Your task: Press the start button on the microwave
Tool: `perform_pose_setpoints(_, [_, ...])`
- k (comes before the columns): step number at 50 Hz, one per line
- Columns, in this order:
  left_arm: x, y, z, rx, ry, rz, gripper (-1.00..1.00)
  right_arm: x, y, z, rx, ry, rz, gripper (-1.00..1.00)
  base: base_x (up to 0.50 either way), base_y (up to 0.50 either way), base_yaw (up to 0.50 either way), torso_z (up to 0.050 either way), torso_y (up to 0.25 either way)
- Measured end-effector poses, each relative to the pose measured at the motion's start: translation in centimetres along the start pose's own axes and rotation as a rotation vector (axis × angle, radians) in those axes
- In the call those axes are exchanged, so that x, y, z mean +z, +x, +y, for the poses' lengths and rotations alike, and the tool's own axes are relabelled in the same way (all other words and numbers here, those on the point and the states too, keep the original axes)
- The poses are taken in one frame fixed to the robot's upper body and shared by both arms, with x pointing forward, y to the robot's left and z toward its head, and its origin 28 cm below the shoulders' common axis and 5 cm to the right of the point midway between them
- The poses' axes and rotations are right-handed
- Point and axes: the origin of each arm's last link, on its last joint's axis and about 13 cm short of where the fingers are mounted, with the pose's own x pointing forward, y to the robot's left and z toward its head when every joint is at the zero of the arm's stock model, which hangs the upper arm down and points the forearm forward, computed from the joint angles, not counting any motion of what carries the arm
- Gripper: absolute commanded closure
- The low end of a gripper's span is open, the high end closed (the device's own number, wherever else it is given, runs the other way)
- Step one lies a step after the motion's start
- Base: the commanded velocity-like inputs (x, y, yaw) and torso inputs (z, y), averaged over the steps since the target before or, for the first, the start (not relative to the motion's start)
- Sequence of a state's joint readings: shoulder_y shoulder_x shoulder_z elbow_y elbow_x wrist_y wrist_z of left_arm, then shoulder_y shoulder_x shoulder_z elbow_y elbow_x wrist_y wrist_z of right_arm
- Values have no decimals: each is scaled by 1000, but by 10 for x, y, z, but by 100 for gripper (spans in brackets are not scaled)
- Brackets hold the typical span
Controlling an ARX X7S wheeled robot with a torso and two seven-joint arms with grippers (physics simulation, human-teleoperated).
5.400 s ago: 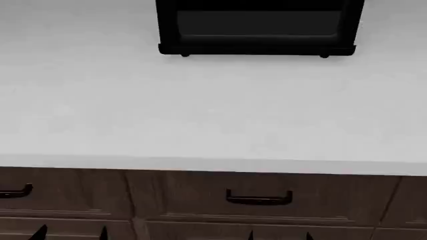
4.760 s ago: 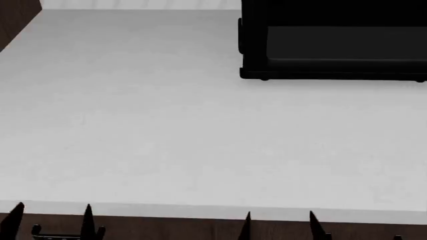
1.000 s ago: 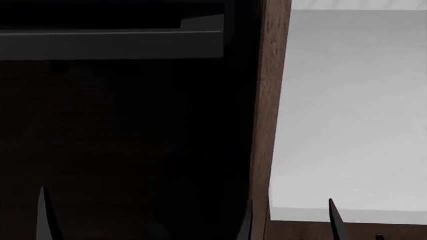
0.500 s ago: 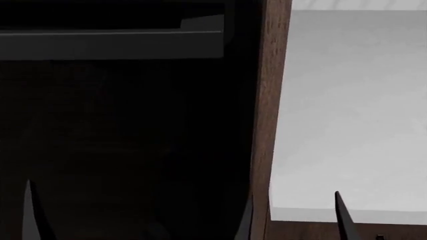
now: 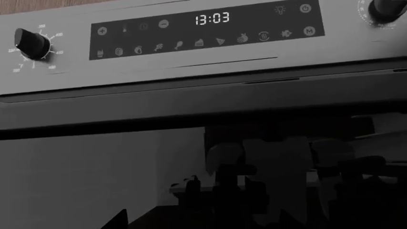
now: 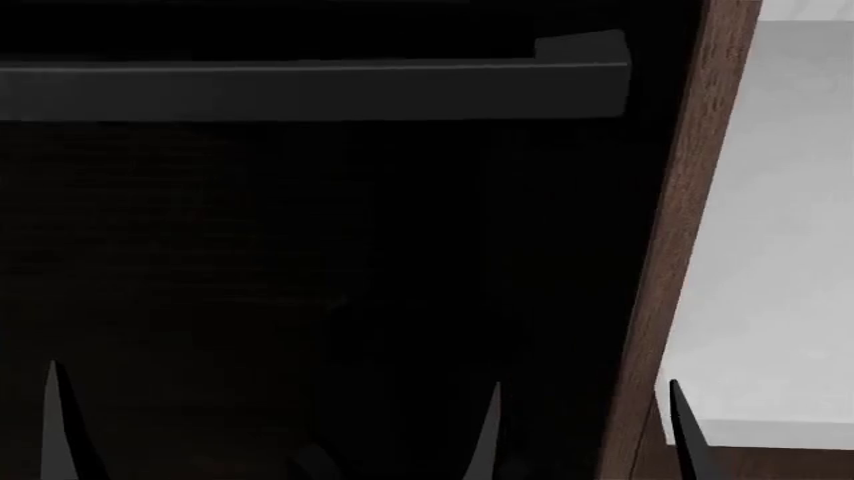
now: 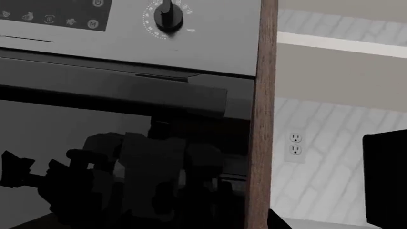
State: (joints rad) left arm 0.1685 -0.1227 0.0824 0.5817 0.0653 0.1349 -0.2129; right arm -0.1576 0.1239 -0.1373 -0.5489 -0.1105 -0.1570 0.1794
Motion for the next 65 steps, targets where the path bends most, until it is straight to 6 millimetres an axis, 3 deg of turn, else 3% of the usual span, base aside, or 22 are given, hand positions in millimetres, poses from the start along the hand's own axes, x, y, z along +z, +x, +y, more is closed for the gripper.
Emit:
perform_pose_setpoints(9, [-1, 0, 0, 1, 0, 3, -100, 12, 5, -1, -7, 6, -39, -100, 0, 0, 0, 0, 0])
perform_pose_setpoints(21, [-1, 0, 0, 3, 0, 3, -100, 62, 36, -6, 5, -63, -157, -100, 0, 0, 0, 0, 0])
perform_pose_setpoints(33, [0, 1, 1, -1, 2, 2, -100, 96, 79, -20, -3, -161, -206, -100, 0, 0, 0, 0, 0])
perform_pose_setpoints(42, [-2, 1, 1, -2, -1, 6, -100, 136, 118, -32, -13, -180, -280, -100, 0, 0, 0, 0, 0])
perform_pose_setpoints(43, [-2, 0, 1, -2, -1, 7, -100, 142, 121, -33, -14, -180, -290, 100, 0, 0, 0, 0, 0])
perform_pose_setpoints(53, [-3, 0, 0, -4, -5, 9, -100, 188, 141, -41, -16, -163, -370, 100, 0, 0, 0, 0, 0])
perform_pose_setpoints(65, [-3, 0, 1, -5, -7, 9, -100, 224, 151, -44, -7, -123, -420, 100, 0, 0, 0, 0, 0])
